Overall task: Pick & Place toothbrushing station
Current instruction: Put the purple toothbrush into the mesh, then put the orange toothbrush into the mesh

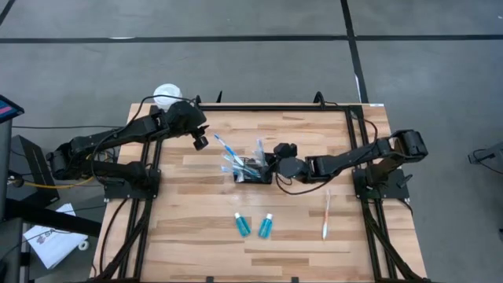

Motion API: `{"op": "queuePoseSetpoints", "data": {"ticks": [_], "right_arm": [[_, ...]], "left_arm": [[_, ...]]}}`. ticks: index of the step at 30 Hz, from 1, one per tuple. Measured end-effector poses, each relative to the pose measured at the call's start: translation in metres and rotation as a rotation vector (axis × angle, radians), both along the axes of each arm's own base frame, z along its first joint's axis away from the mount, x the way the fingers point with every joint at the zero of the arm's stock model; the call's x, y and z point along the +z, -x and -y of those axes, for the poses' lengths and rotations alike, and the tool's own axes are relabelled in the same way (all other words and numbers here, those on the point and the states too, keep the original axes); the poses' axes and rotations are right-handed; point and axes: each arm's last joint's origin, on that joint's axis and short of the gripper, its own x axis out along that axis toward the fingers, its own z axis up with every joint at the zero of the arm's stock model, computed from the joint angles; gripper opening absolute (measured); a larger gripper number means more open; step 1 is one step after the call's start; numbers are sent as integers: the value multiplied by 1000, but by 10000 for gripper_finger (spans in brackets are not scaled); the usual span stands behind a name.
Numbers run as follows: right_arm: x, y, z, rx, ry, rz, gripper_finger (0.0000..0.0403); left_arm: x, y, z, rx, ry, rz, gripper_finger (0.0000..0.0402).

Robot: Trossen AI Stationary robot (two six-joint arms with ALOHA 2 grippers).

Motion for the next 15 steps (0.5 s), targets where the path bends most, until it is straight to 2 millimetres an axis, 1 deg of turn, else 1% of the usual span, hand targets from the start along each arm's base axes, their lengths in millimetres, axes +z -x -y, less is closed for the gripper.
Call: {"op": "queuePoseSetpoints", "data": {"ticks": [3,5,7,9,12,15], "right_arm": [[4,0,1,10,-59,45,5],[16,4,8,43,-112,88,22],[30,8,15,42,-125,135,50],[37,16,21,26,-117,113,85],[46,26,24,22,-81,79,138],[61,36,24,2,-40,111,178]], "left_arm": [[0,0,0,0,-2,4,117],[0,0,0,0,-2,4,117],[0,0,0,0,-2,4,117],[0,0,0,0,-2,4,117],[0,0,0,0,-2,4,117],[0,0,0,2,0,5,117]]}}
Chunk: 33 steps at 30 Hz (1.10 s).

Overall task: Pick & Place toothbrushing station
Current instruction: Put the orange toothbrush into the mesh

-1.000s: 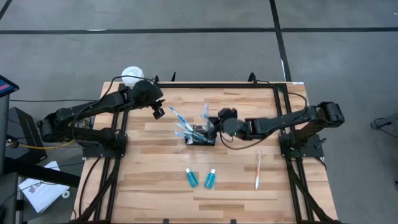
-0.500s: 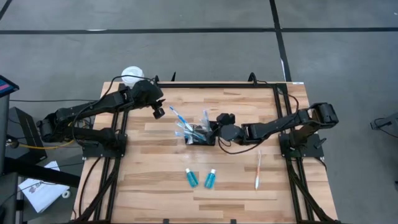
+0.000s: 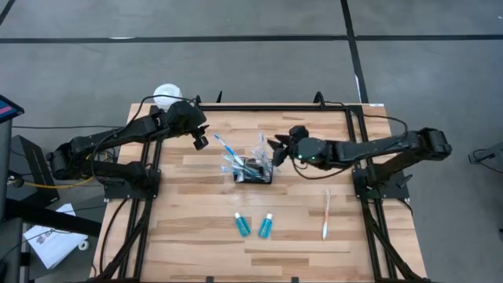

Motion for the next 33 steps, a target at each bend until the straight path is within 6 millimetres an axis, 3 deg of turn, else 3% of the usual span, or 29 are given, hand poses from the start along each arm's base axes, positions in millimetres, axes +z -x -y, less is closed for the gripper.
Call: {"op": "queuePoseSetpoints", "data": {"ticks": [7,14,17,21,27,33], "right_arm": [[32,37,-8,-40,-84,18,189],[53,86,-32,-158,-437,-351,165],[57,91,-43,-183,-582,-492,172],[37,86,-58,-224,-680,-664,200],[-24,78,-73,-341,-772,-894,240],[-72,72,-87,-321,-936,-764,242]], "left_arm": [[-5,1,1,1,8,-12,117],[-13,1,3,-11,63,-5,117],[-13,1,4,-14,61,-2,117],[-13,1,4,-14,61,-1,117],[-13,1,3,-15,58,-3,117],[-13,2,2,-10,54,-6,117]]}}
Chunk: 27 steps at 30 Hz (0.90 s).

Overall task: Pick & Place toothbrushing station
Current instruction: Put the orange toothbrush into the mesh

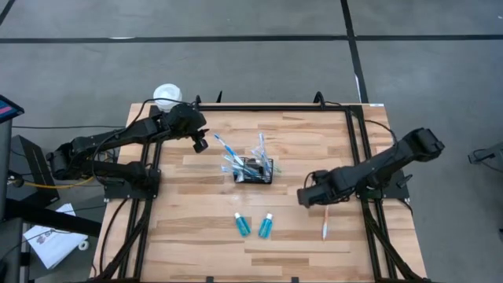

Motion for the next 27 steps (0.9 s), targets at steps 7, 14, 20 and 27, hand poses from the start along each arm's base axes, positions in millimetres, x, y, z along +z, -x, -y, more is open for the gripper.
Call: {"op": "queuePoseSetpoints", "data": {"ticks": [7,14,20,27], "right_arm": [[-19,24,-4,-57,29,-144,223],[-21,41,-4,-125,-4,-99,223],[-36,38,-6,-138,-30,-85,212],[-51,29,-7,-153,-26,-88,179]], "left_arm": [[0,0,0,-1,-1,0,117],[0,0,0,-2,-1,1,117],[-1,1,-1,1,3,-5,117],[-1,1,-1,2,3,-5,117]]}}
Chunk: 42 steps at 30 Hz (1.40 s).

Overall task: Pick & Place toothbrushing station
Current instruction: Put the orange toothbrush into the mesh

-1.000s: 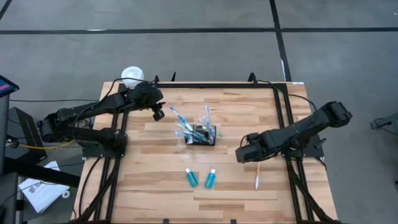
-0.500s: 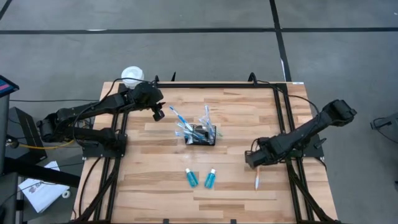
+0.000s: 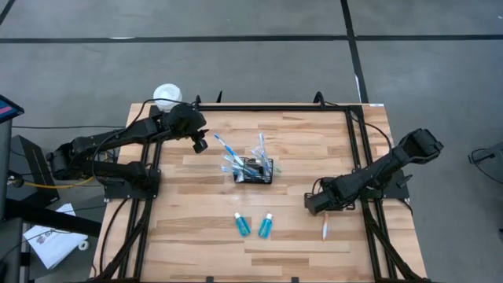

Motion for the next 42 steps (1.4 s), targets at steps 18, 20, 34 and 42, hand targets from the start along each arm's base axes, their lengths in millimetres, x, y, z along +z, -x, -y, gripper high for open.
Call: {"op": "queuePoseSetpoints", "data": {"ticks": [18,20,34,42], "right_arm": [[-5,-13,11,38,90,67,6],[6,-19,16,40,154,139,2],[126,-52,71,89,693,566,0],[148,-73,98,149,886,656,0]], "left_arm": [[0,0,0,3,-2,-1,117],[0,0,0,3,-2,-1,117],[0,0,0,2,-2,0,117],[0,0,0,2,-2,1,117]]}}
